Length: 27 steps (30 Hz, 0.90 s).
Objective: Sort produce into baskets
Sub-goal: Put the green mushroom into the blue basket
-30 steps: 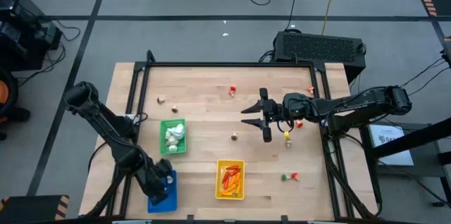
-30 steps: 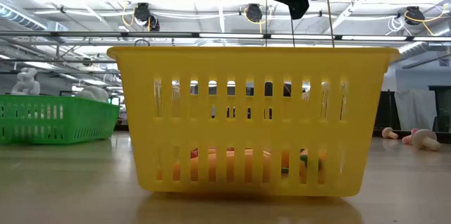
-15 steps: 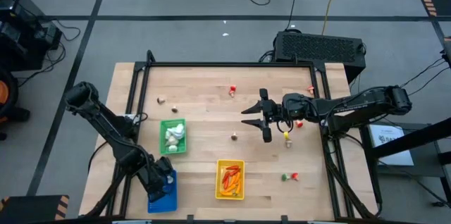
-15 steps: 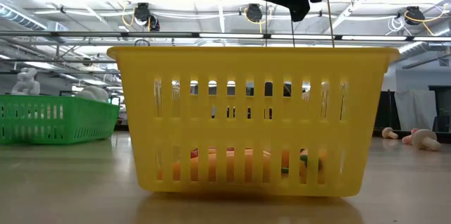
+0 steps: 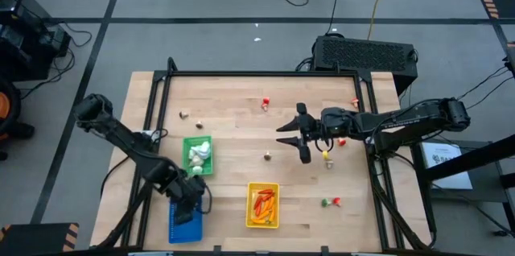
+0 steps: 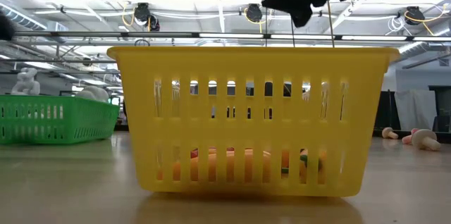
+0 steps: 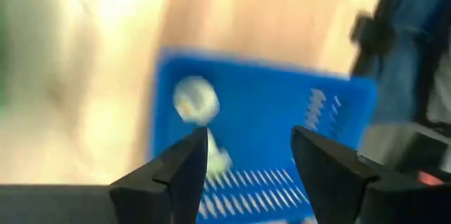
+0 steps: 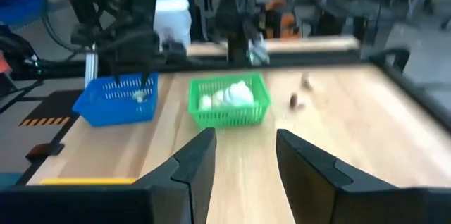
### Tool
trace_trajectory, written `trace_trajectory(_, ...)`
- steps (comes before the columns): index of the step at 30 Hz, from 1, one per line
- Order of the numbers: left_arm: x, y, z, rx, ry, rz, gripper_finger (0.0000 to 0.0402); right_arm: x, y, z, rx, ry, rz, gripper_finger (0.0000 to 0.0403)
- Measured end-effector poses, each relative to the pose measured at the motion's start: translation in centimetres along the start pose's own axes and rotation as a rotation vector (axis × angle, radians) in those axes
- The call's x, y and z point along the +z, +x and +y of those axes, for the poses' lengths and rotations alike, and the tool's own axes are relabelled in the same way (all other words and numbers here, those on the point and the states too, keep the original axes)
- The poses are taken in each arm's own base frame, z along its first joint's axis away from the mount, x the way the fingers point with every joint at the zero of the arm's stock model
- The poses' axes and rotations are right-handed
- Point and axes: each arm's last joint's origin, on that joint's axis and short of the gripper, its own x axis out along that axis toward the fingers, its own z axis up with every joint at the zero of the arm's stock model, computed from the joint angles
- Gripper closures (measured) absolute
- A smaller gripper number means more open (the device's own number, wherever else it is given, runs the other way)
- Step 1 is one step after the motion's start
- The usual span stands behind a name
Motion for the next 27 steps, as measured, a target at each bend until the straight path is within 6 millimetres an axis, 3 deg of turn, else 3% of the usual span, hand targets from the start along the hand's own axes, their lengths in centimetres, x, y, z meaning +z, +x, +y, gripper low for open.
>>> trace_trajectory(8,4.6,-1.2,1.6,0.135,0.371,-0.336,0.0190,-1.6,-0.5,-0.1,-0.042,0.142,0.273,0.0261)
trace_trajectory(14,7.4,-3.0,4.1,0.247,0.508,-0.430,0.0190,0.2,-2.9,0.0,-0.146,0.266,0.637,0.0261)
trace_trajectory(20,8.4,-6.1,6.8,0.405,0.589,-0.511,0.0190,0.1,-5.0,0.0,-0.314,0.476,0.857,0.0261)
trace_trajectory(23,8.4,-8.6,8.0,0.431,0.560,-0.600,0.0190,-1.3,-5.6,0.1,-0.382,0.600,0.960,0.0261)
trace_trajectory(27,7.8,-11.7,8.4,0.371,0.530,-0.764,0.0190,-3.5,-5.9,1.0,-0.339,0.701,1.093,0.0261)
